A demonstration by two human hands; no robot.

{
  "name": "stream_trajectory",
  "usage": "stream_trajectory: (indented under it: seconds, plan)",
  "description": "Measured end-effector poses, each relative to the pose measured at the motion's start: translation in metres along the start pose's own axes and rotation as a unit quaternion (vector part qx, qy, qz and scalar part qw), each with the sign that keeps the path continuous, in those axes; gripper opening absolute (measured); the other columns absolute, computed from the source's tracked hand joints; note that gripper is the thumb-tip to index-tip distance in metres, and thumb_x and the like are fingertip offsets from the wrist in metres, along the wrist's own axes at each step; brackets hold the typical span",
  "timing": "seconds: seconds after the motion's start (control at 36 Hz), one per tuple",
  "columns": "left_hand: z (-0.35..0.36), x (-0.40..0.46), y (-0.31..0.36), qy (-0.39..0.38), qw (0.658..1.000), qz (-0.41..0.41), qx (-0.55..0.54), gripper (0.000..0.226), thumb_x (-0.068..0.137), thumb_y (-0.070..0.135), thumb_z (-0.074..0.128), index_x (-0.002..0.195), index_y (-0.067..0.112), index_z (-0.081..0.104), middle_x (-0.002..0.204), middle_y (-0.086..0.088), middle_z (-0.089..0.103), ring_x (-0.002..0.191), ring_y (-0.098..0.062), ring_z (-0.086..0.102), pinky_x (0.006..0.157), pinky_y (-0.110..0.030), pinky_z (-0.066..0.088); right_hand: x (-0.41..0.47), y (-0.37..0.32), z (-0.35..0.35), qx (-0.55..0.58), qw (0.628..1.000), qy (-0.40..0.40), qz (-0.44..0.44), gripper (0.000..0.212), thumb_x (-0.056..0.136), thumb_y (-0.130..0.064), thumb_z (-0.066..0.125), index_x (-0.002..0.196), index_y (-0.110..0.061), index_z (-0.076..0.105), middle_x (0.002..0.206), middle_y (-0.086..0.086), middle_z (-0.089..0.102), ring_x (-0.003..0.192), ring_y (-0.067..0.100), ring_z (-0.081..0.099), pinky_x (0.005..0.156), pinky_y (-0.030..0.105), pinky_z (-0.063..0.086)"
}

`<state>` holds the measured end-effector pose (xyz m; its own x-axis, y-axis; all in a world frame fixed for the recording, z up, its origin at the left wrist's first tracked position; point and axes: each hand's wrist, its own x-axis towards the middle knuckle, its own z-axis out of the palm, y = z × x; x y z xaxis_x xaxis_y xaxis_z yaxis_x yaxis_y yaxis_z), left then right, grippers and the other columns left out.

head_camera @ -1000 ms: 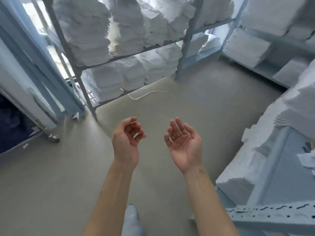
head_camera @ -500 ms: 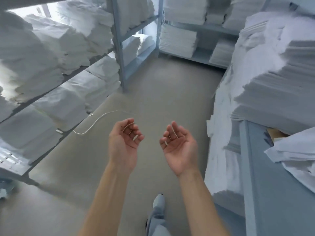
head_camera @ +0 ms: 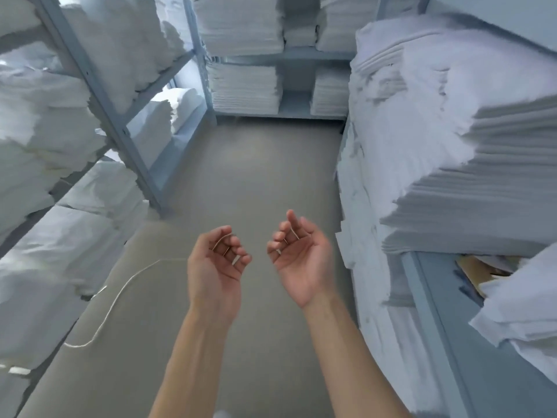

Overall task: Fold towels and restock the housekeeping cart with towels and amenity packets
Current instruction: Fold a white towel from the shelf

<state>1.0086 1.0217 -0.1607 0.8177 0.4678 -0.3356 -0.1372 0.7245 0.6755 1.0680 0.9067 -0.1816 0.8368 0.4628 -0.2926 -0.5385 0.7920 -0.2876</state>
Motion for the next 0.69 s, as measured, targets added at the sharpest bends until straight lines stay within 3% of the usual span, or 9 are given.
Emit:
stream_trajectory:
  seconds: [0.14,0.28,0.47,0.69]
  plan:
    - [0.057,0.062,-0.039,-0.079,0.993,-0.081,0.029,0.019,0.093,0.014,0.048,0.079,0.012,0.061,0.064,-0.001,0.054,0.052,-0.014,0.05,0.047,-0.022,0.045,0.038,-0.056,-0.015,0.028,0.994,0.045,-0.1,0.023,0.093,-0.018,0.052,0.085,-0.01,0.072,0.075,0.005,0.059,0.061,0.017,0.054,0.058,0.026,0.042]
    - [0.119,0.111,-0.08,-0.17,0.966,-0.181,0.078,0.017,0.092,0.014,0.048,0.081,0.012,0.061,0.064,0.0,0.053,0.054,-0.014,0.049,0.048,-0.023,0.045,0.062,-0.114,-0.025,0.049,0.966,0.101,-0.235,0.021,0.092,-0.018,0.054,0.085,-0.01,0.073,0.076,0.005,0.059,0.061,0.018,0.054,0.057,0.027,0.043]
    - [0.194,0.139,-0.121,-0.325,0.898,-0.267,0.131,0.018,0.093,0.015,0.048,0.081,0.012,0.061,0.066,-0.002,0.052,0.055,-0.016,0.049,0.051,-0.025,0.045,0.049,-0.166,-0.036,0.087,0.893,0.196,-0.396,0.018,0.093,-0.019,0.056,0.09,-0.01,0.071,0.075,0.005,0.059,0.061,0.017,0.054,0.057,0.027,0.045]
    - [0.22,0.101,-0.174,-0.447,0.804,-0.334,0.206,0.021,0.094,0.015,0.049,0.078,0.011,0.062,0.066,-0.006,0.053,0.056,-0.02,0.05,0.05,-0.028,0.045,0.004,-0.186,-0.058,0.148,0.807,0.265,-0.506,0.015,0.091,-0.018,0.057,0.092,-0.009,0.068,0.071,0.004,0.058,0.059,0.018,0.053,0.06,0.028,0.043]
